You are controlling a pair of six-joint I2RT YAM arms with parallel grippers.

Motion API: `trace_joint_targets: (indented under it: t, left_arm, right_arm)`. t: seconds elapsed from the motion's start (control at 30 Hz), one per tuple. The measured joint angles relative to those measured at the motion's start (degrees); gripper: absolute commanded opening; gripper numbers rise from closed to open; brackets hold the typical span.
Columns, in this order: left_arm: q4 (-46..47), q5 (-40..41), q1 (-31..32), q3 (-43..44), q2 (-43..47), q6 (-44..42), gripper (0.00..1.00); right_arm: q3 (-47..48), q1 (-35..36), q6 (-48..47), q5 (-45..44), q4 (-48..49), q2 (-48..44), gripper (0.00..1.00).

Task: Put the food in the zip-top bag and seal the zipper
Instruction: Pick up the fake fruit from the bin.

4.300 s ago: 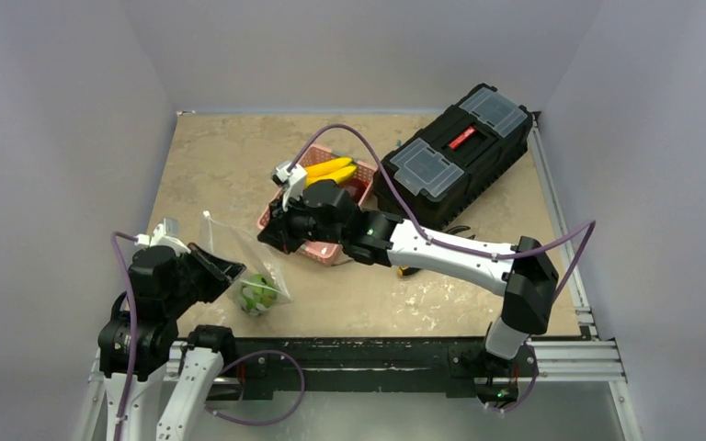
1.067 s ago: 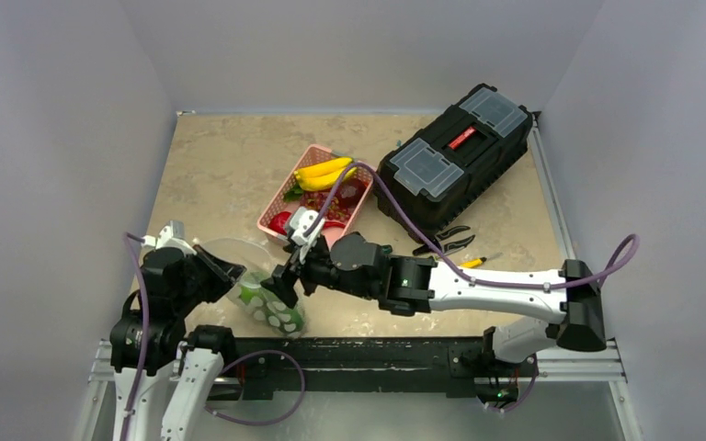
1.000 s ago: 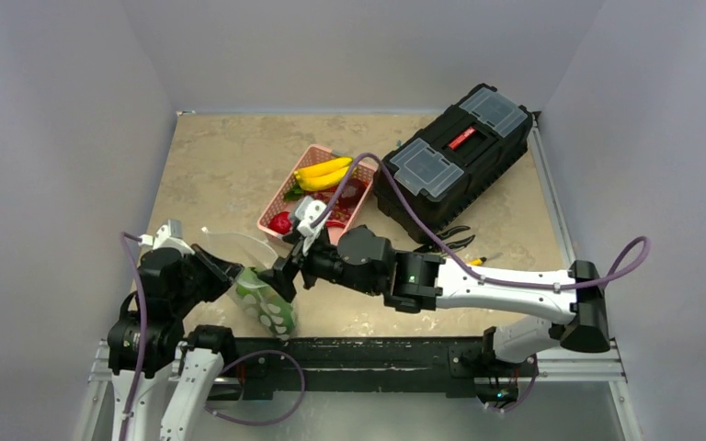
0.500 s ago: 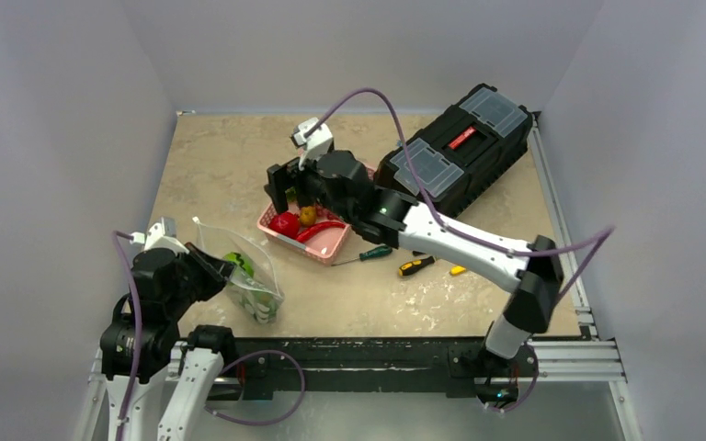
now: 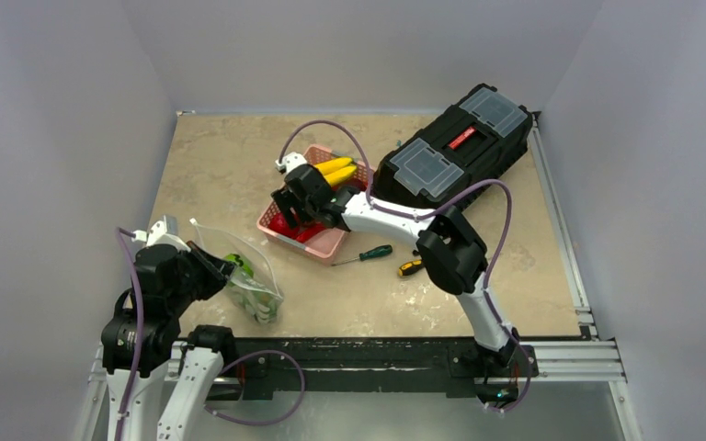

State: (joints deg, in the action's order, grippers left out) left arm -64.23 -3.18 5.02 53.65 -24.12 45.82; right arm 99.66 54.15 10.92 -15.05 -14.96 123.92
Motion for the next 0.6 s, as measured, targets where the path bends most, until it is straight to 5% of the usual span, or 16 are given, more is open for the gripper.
trace_joint_targets:
  t: [0.6]
  left_arm:
    - [-0.11, -0.85, 0.0, -0.2, 0.02, 0.04, 0.0]
  right_arm:
    - [-0.72, -1.86, 0.63, 2.19, 0.24, 2.1, 0.57]
